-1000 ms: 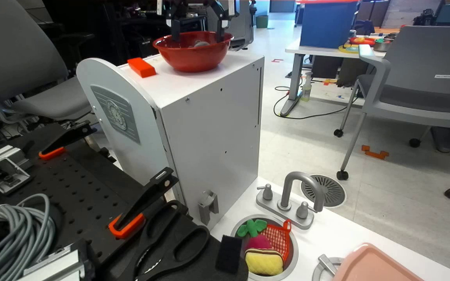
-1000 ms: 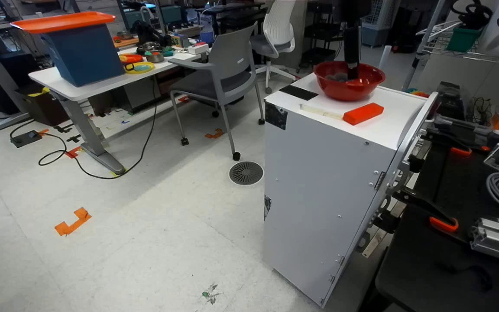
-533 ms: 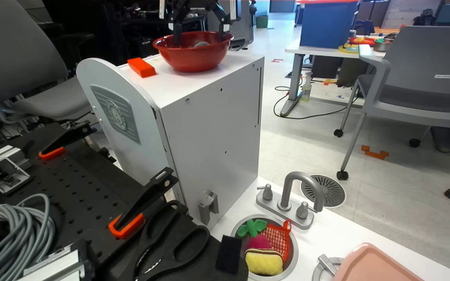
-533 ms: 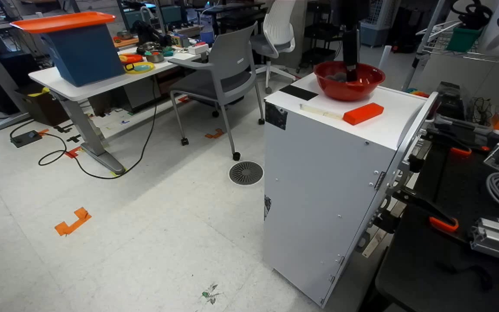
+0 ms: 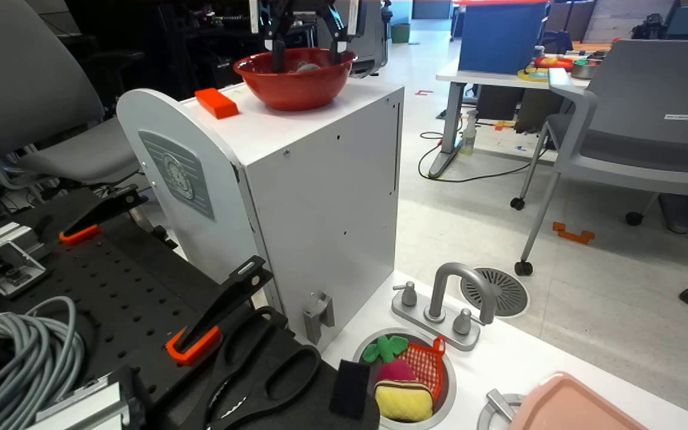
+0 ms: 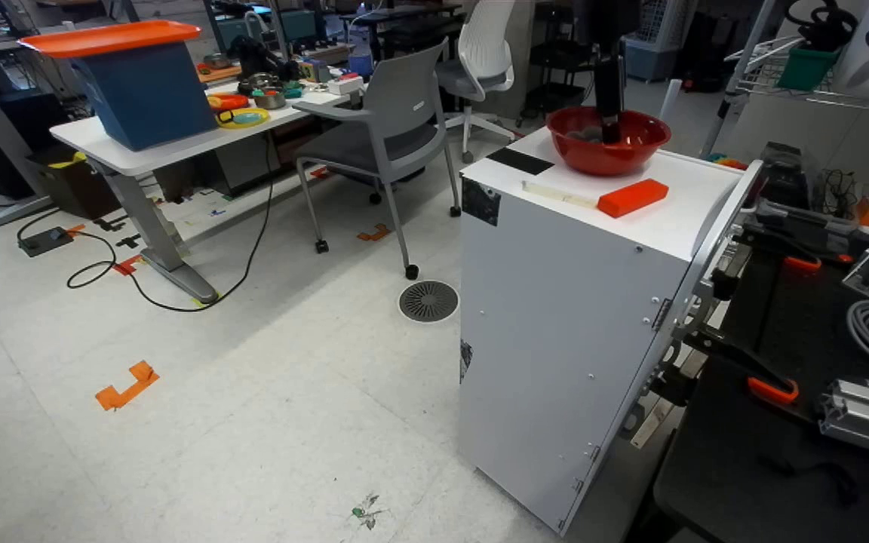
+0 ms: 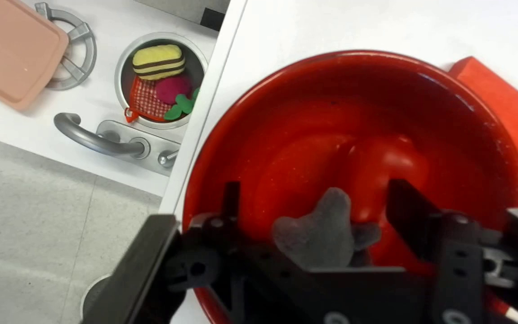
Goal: Take the grey out of the red bowl
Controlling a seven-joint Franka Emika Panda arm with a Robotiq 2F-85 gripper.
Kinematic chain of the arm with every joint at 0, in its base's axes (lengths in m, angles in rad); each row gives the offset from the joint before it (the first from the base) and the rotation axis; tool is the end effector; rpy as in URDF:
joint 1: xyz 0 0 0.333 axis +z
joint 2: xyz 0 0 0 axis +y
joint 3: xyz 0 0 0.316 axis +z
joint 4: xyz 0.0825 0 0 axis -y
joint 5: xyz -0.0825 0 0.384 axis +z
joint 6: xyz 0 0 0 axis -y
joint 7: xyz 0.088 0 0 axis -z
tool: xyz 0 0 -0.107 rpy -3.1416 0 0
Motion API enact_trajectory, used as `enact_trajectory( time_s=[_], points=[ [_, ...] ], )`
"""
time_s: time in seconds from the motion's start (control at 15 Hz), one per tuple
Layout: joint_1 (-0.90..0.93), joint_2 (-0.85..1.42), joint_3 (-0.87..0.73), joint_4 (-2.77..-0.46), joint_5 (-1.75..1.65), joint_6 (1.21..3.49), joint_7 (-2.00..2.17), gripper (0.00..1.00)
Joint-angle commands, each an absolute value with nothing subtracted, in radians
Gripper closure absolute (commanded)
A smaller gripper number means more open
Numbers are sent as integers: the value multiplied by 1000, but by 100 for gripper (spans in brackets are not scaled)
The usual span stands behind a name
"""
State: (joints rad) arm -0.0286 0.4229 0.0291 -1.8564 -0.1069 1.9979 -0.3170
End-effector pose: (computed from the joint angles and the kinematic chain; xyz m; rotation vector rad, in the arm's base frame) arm 0.6052 -0.0070 0.2731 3.0224 0.5730 -0.4484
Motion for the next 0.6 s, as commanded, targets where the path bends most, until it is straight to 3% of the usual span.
enact_trajectory(
  time_s=[0.0, 0.4, 0.53],
  points=[
    [-28, 448, 31, -1812, -116, 1956, -325, 49],
    [-26, 450, 31, -1802, -116, 1949, -326, 95],
    [-26, 449, 31, -1802, -117, 1950, -325, 100]
  ],
)
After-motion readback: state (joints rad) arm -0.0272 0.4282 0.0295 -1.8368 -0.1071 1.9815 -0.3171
